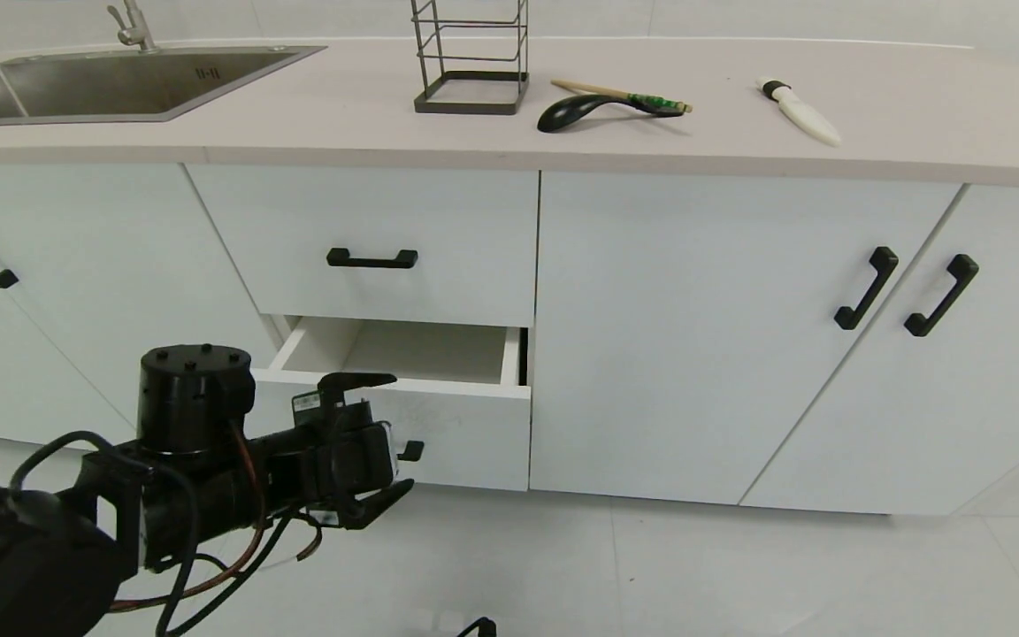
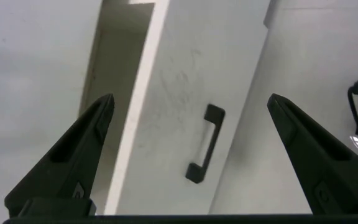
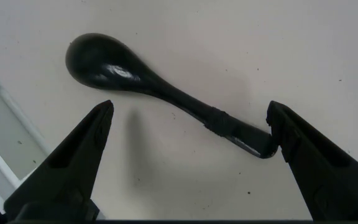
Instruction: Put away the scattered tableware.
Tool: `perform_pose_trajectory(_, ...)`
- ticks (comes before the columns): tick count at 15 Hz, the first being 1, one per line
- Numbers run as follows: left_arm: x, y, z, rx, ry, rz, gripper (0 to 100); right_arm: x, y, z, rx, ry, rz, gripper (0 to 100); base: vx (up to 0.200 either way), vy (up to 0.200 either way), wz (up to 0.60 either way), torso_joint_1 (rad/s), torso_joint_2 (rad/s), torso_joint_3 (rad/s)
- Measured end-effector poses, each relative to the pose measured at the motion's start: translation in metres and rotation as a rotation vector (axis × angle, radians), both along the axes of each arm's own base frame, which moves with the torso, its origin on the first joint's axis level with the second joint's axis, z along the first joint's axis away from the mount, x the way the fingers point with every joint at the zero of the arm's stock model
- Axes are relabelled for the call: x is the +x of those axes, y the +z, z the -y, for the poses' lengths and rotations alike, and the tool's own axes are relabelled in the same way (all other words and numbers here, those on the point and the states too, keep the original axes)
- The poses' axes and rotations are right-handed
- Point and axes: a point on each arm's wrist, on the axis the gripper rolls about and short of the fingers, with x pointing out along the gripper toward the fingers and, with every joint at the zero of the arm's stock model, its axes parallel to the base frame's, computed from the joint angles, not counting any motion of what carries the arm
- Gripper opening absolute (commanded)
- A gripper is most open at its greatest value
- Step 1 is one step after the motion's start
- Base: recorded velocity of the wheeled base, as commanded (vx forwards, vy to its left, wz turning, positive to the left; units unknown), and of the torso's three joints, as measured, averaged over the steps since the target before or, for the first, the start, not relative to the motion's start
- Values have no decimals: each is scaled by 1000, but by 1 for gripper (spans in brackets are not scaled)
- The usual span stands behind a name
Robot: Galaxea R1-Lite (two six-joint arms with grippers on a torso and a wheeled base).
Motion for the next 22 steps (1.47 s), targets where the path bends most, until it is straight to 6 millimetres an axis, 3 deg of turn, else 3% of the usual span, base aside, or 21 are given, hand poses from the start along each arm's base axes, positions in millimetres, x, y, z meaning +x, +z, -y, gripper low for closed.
perform_pose_trajectory(2, 15, 3, 6, -9, 0, 18, 100, 0, 0, 0, 0, 0, 0, 0, 0, 0, 0, 0, 0, 0)
perform_pose_trajectory(7, 61, -17, 26, 0, 4, -7, 100, 0, 0, 0, 0, 0, 0, 0, 0, 0, 0, 0, 0, 0)
perform_pose_trajectory(11, 74, -33, 21, 15, 37, -54, 100, 0, 0, 0, 0, 0, 0, 0, 0, 0, 0, 0, 0, 0)
perform_pose_trajectory(17, 70, -42, 8, 33, 66, -94, 100, 0, 0, 0, 0, 0, 0, 0, 0, 0, 0, 0, 0, 0)
perform_pose_trajectory(22, 29, -47, -8, 66, 69, -179, 100, 0, 0, 0, 0, 0, 0, 0, 0, 0, 0, 0, 0, 0)
